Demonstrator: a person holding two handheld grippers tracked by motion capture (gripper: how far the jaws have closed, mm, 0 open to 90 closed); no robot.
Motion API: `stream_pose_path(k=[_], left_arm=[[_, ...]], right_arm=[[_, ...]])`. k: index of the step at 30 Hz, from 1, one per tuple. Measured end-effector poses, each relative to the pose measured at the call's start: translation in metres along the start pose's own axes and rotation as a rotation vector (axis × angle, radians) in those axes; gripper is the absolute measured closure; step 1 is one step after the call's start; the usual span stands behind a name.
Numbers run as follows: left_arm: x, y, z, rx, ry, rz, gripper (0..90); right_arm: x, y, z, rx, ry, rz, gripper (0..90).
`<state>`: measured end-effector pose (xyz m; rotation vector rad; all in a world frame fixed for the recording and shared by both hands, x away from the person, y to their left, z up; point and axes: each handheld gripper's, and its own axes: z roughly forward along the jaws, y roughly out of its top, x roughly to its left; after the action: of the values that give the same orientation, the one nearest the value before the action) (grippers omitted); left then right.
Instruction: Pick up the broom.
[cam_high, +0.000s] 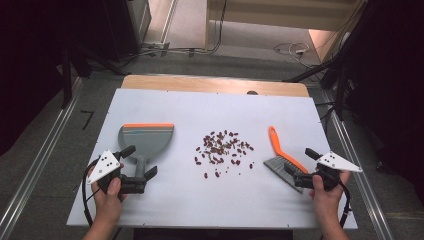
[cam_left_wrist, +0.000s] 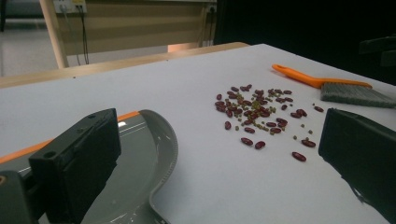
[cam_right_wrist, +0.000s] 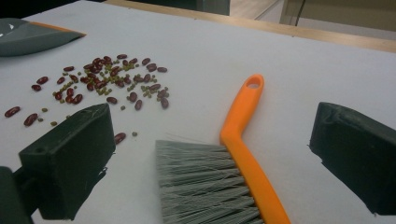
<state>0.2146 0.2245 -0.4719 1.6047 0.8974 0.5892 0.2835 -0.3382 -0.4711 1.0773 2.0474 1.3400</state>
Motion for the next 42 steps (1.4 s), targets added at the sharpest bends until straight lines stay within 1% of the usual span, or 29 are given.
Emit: stream_pose_path(k=[2, 4, 6, 8, 12, 13, 15, 18, 19, 22, 24, 26, 28, 31, 34, 37, 39, 41, 42], left_arm=[[0.0, 0.0, 0.0, 0.001, -0.002, 0.001, 0.0], [-0.001, 0.0, 0.001, 0.004, -0.006, 0.004, 0.0], [-0.002, 0.0, 0.002, 0.006, -0.009, 0.007, 0.0], [-0.002, 0.0, 0.003, 0.007, -0.01, 0.008, 0.0], [-0.003, 0.0, 0.004, 0.009, -0.01, 0.011, 0.0], [-0.003, 0.0, 0.004, 0.011, -0.008, 0.013, 0.0], [-0.004, 0.0, 0.004, 0.012, -0.008, 0.018, 0.0], [-0.005, 0.0, 0.004, 0.012, -0.011, 0.02, 0.0], [-0.005, 0.0, 0.005, 0.012, -0.011, 0.019, 0.0], [-0.005, 0.001, 0.006, 0.013, -0.016, 0.016, 0.0], [-0.006, 0.001, 0.007, 0.016, -0.018, 0.018, 0.0], [-0.006, 0.001, 0.008, 0.017, -0.023, 0.02, 0.0], [-0.007, 0.001, 0.01, 0.017, -0.026, 0.018, 0.0], [-0.008, 0.001, 0.011, 0.022, -0.029, 0.021, 0.0], [-0.008, 0.001, 0.012, 0.024, -0.033, 0.024, 0.0], [-0.008, 0.001, 0.013, 0.025, -0.031, 0.02, 0.0], [-0.009, 0.0, 0.013, 0.027, -0.032, 0.021, 0.0], [-0.009, 0.0, 0.013, 0.028, -0.034, 0.022, 0.0], [-0.01, 0.0, 0.013, 0.031, -0.035, 0.023, 0.0]], right_arm=[[0.0, 0.002, -0.001, -0.005, 0.005, 0.007, 0.0], [-0.001, 0.004, -0.002, -0.01, 0.006, 0.001, 0.0], [-0.001, 0.008, -0.002, -0.007, -0.005, -0.014, 0.0], [0.0, 0.012, -0.004, -0.014, 0.002, -0.013, 0.0], [0.0, 0.022, -0.004, -0.021, 0.002, -0.019, 0.0], [0.0, 0.025, -0.004, -0.023, 0.005, -0.026, 0.0], [0.001, 0.032, -0.003, -0.022, 0.013, -0.024, 0.0], [0.003, 0.044, 0.001, 0.0, 0.014, -0.039, 0.0], [0.004, 0.047, 0.003, 0.001, 0.024, -0.038, 0.0], [0.003, 0.056, 0.009, 0.028, 0.034, -0.032, 0.0], [0.002, 0.061, 0.014, 0.048, 0.025, -0.044, 0.0], [0.0, 0.066, 0.018, 0.061, 0.014, -0.039, 0.0], [-0.004, 0.071, 0.021, 0.064, 0.013, -0.027, 0.0], [-0.011, 0.077, 0.026, 0.085, -0.012, -0.025, 0.0], [-0.016, 0.081, 0.031, 0.109, -0.036, -0.017, 0.0], [-0.021, 0.083, 0.036, 0.132, -0.037, 0.007, 0.0], [-0.022, 0.082, 0.04, 0.146, -0.035, 0.007, 0.0], [-0.022, 0.08, 0.045, 0.174, -0.034, 0.001, 0.0], [-0.021, 0.079, 0.047, 0.189, -0.037, 0.0, 3.5]])
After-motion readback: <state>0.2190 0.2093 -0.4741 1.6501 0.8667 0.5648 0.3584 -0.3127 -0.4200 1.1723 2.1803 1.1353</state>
